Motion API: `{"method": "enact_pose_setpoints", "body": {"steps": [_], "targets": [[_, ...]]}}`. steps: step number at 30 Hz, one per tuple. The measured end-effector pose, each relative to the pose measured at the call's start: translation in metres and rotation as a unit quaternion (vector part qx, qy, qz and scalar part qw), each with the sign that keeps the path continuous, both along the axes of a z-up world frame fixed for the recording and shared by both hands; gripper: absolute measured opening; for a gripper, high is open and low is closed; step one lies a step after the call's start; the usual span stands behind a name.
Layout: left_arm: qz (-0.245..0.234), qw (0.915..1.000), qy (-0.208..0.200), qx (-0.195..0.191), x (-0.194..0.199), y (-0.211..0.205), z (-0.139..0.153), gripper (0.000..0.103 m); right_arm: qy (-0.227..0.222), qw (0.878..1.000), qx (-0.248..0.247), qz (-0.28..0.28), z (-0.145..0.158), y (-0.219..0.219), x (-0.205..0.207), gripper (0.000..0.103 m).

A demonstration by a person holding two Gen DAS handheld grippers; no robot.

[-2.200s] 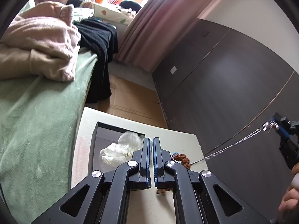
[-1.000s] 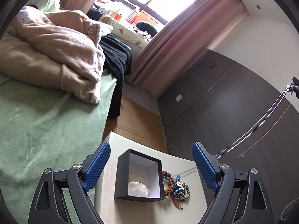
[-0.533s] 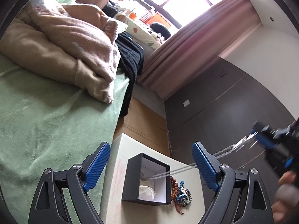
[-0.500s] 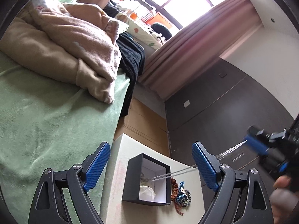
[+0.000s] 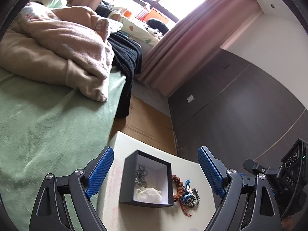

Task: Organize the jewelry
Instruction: 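Lower the silver chain into the black box and open the right gripper, then grasp the brown rudraksha bead bracelet with the left gripper and lift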

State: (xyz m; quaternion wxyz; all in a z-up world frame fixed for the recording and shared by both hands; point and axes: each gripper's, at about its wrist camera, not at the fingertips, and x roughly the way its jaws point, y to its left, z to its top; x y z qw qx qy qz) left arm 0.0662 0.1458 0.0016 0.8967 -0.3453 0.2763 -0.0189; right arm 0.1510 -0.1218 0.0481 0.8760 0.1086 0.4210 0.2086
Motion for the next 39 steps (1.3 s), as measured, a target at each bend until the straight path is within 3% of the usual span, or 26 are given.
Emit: {"method": "enact_pose_setpoints", "body": {"steps": [6, 9, 12, 19, 23, 26, 29, 36, 39], "targets": [[-0.049, 0.9986, 0.001, 0.019, 0.013, -0.047, -0.002, 0.089, 0.013, 0.999, 0.002, -0.047, -0.025, -0.060, -0.005, 0.081], [-0.068, 0.9963, 0.007, 0.051, 0.018, -0.074, -0.003, 0.089, 0.024, 0.997, 0.009, -0.068, -0.048, -0.087, -0.005, 0.081], [-0.095, 0.9927, 0.015, 0.073, 0.025, -0.100, -0.008, 0.088, 0.060, 0.994, -0.004, -0.087, -0.072, -0.105, 0.002, 0.081], [-0.150, 0.9795, 0.053, 0.124, 0.044, -0.151, -0.028, 0.059, 0.101, 0.987, 0.014, -0.123, -0.096, -0.146, 0.010, 0.081], [-0.163, 0.9723, 0.072, 0.151, 0.053, -0.168, -0.041, 0.049, 0.113, 0.985, 0.016, -0.132, -0.099, -0.162, 0.012, 0.081], [-0.180, 0.9614, 0.087, 0.189, 0.058, -0.183, -0.051, 0.045, 0.121, 0.982, 0.021, -0.142, -0.102, -0.175, 0.015, 0.081], [-0.194, 0.9450, 0.105, 0.242, 0.061, -0.197, -0.063, 0.045, 0.125, 0.980, 0.033, -0.151, -0.102, -0.187, 0.019, 0.081], [-0.216, 0.8989, 0.131, 0.358, 0.064, -0.226, -0.087, 0.044, 0.130, 0.976, 0.041, -0.167, -0.102, -0.205, 0.030, 0.081], [-0.226, 0.8911, 0.138, 0.368, 0.067, -0.230, -0.094, 0.044, 0.134, 0.975, 0.046, -0.170, -0.103, -0.209, 0.034, 0.081]]}}
